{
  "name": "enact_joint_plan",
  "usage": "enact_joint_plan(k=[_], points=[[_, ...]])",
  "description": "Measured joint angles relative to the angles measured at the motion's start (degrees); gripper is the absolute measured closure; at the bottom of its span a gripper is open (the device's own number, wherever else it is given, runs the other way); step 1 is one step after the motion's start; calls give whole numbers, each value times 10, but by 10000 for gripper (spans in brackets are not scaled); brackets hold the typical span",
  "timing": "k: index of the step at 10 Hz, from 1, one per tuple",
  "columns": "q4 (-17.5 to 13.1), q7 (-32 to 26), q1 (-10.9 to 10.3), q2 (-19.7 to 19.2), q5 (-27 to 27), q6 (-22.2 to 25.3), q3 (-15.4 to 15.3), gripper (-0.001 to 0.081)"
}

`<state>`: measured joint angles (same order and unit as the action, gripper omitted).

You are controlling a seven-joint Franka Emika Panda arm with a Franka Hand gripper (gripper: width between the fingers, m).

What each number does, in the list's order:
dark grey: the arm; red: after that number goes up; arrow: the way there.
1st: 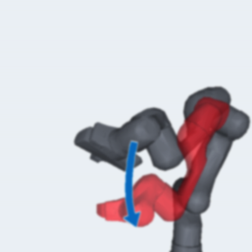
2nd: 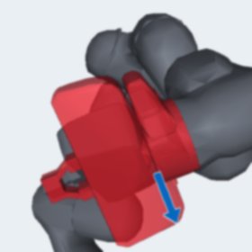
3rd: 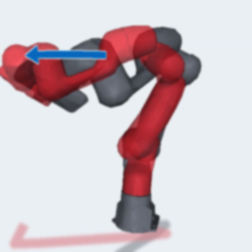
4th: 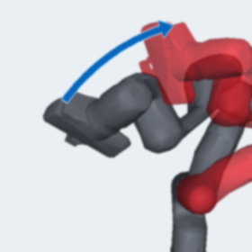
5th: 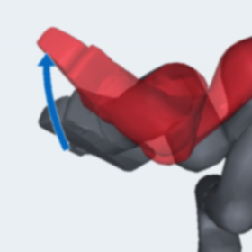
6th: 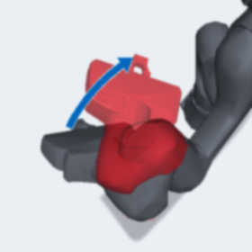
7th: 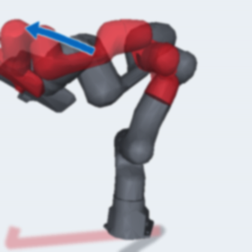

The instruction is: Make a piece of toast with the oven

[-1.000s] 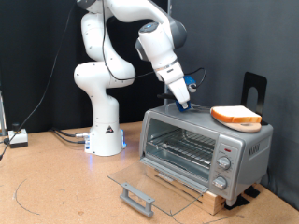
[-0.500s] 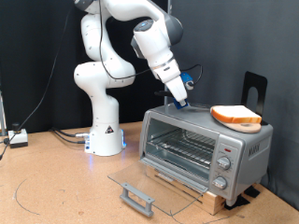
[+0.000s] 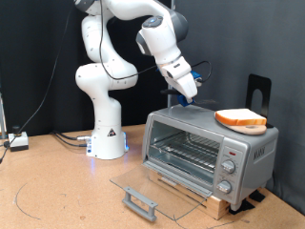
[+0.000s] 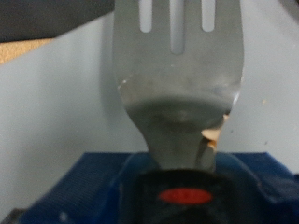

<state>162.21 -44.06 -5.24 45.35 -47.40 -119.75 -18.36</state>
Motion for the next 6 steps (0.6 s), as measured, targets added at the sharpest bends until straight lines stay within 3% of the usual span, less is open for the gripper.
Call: enact_joint_plan(k=[4,6], points=[[-7,8,2,11,-4,7,12,378],[-7,8,17,11,-5,2,26,378]])
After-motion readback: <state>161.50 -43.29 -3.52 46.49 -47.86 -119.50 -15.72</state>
